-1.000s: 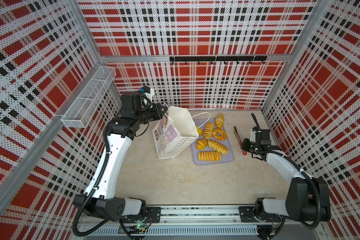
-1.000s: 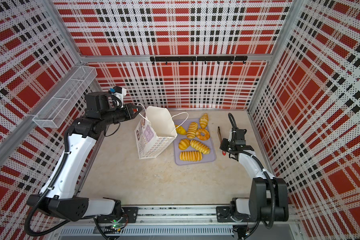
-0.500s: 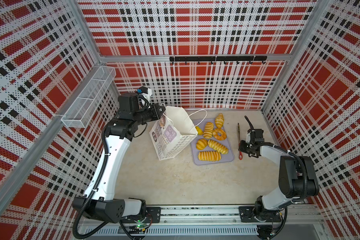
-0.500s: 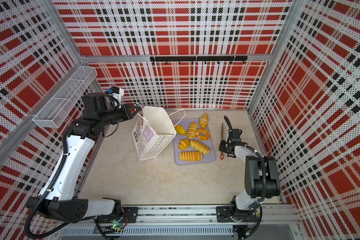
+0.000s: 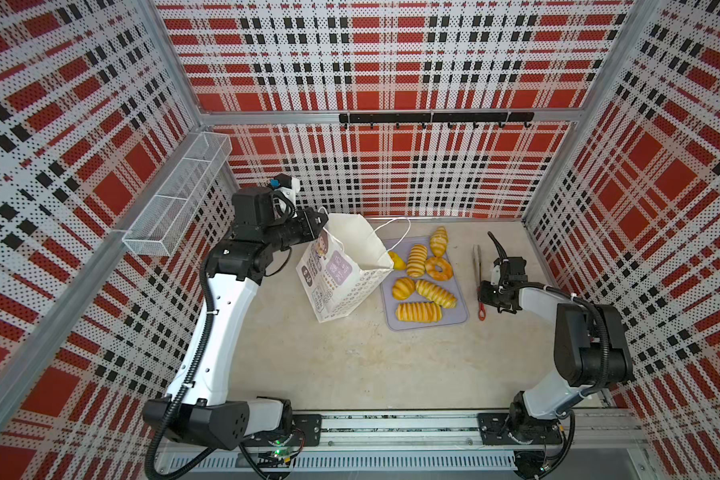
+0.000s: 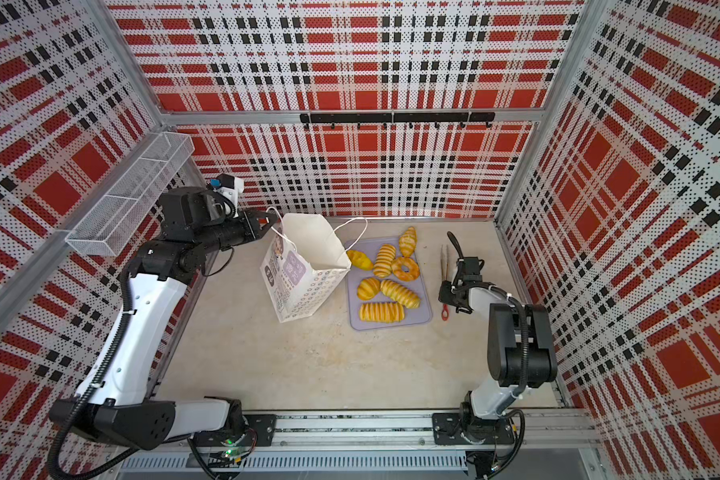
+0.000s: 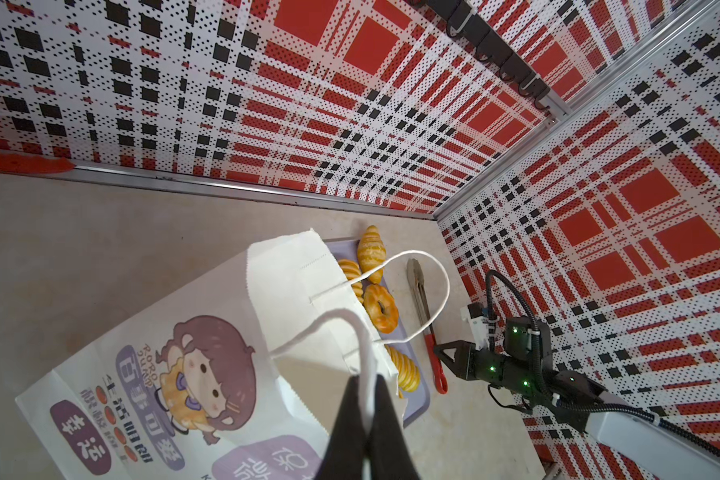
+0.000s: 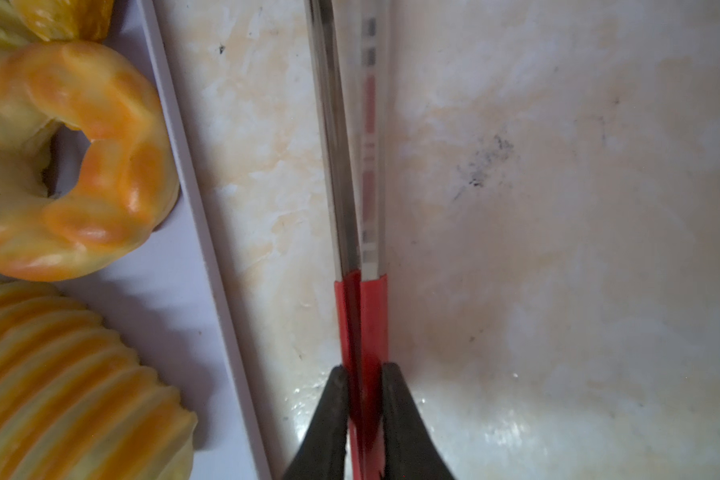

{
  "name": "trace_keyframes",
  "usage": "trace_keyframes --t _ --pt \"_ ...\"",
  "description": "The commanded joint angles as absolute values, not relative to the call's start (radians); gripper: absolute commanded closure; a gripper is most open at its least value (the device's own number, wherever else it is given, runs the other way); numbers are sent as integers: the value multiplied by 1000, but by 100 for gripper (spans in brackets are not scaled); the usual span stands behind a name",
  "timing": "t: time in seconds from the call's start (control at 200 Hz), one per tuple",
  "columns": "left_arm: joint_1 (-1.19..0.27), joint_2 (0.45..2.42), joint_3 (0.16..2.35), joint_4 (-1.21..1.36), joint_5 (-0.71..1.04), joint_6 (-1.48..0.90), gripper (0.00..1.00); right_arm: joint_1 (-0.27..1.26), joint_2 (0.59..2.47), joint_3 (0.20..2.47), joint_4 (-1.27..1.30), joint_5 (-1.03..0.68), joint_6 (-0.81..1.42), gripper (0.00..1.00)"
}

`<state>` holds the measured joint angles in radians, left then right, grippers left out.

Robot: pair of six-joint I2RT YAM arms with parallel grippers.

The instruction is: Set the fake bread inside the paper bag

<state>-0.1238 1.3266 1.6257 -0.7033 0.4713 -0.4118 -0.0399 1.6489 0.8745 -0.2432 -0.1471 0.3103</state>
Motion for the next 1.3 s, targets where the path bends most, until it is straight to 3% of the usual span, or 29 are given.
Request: trace_keyframes --t 0.0,0.491,0.912,1.298 --pt "-115 1297 1626 -685 486 -411 100 -46 1659 893 -264 -132 291 78" --pt "-112 1301 1637 -690 485 -419 100 -37 1621 884 -289 -77 243 57" --pt "-112 1307 1639 -690 485 -417 100 15 1647 929 -325 -3 212 52" --pt "-110 1299 1628 -690 481 -417 100 20 1715 974 -334 0 212 55"
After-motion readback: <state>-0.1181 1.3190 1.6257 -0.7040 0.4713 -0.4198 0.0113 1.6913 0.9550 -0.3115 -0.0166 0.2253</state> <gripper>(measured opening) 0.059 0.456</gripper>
